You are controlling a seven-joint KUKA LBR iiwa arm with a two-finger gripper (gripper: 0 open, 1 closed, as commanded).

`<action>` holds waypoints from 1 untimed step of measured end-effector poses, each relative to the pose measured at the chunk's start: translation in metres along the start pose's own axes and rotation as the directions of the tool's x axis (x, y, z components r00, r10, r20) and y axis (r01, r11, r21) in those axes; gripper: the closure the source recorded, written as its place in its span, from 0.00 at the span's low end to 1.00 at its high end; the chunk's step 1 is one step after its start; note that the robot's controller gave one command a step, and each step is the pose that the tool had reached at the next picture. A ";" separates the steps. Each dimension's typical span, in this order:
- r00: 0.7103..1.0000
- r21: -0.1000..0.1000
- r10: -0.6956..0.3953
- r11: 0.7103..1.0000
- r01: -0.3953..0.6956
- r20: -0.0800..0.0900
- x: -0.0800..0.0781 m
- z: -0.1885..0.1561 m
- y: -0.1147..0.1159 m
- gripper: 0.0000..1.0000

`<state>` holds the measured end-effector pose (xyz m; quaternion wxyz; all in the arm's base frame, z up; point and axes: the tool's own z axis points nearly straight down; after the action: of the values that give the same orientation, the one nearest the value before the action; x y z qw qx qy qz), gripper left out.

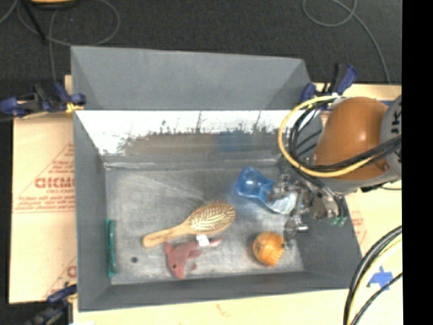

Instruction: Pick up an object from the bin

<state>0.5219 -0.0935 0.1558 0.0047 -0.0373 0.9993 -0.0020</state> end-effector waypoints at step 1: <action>0.997 -0.004 -0.072 0.997 0.072 -0.005 0.026 0.047 -0.015 0.00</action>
Offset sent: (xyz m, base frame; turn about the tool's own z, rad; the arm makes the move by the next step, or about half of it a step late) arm -0.0325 -0.0121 -0.0772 -0.2226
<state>0.4977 -0.1103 0.1087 0.0022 -0.0731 0.9973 -0.0001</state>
